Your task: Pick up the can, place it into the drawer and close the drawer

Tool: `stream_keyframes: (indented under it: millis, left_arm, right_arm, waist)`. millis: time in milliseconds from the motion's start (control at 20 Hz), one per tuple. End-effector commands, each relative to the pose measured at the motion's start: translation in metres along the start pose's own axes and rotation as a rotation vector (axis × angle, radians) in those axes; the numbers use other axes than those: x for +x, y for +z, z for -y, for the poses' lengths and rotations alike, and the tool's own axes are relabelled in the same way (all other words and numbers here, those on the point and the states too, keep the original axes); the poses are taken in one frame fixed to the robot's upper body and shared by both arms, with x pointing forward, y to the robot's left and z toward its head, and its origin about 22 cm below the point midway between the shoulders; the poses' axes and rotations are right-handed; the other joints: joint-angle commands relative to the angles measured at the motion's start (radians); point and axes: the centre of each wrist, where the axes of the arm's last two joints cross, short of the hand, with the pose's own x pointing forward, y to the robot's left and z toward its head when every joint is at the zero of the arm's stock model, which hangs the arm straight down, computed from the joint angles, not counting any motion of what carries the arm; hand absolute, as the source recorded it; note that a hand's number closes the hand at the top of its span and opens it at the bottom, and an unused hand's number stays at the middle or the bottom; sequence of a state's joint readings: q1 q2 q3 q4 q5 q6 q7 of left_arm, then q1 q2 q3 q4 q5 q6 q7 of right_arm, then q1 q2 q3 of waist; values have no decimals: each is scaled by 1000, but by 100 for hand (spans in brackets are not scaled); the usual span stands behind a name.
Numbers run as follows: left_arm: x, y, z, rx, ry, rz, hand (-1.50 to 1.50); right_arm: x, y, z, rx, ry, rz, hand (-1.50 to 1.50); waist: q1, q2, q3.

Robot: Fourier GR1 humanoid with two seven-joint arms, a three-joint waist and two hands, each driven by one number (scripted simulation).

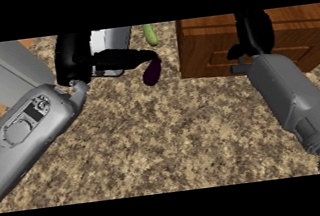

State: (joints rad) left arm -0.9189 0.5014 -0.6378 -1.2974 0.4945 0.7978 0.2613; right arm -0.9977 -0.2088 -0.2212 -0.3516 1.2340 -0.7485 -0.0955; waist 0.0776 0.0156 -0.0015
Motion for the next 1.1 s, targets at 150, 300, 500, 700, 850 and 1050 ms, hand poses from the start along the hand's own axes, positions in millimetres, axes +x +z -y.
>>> stream_keyframes:
  millis: [150, 300, 500, 700, 850, 1050]
  left_arm:
    - [-6, 10, -4, 0, -7, 20, -150]
    - [-10, 17, -1, -27, 10, -5, -150]
    - [-17, 16, -19, -18, -1, 17, -150]
    - [-24, 19, -22, -7, 10, 10, -150]
    - [-17, 15, -29, 20, 3, 11, -150]
    - [-34, 27, -28, 16, -1, 9, -150]
  right_arm:
    - [21, -36, 23, -16, -37, 7, -150]
    - [27, -42, 27, 8, -73, 7, -150]
    - [33, -38, 23, -30, -207, 13, -150]
    - [47, -41, 24, -53, -356, -15, -150]
    - [36, -40, 25, -64, -468, -25, -150]
    - [48, -47, 30, -73, -624, -52, -150]
  waist:
    - [14, 12, 4]
    - [28, 15, 5]
    - [25, 17, 6]
    - [30, 17, 6]
    - [14, 9, 8]
    - [2, 5, 6]
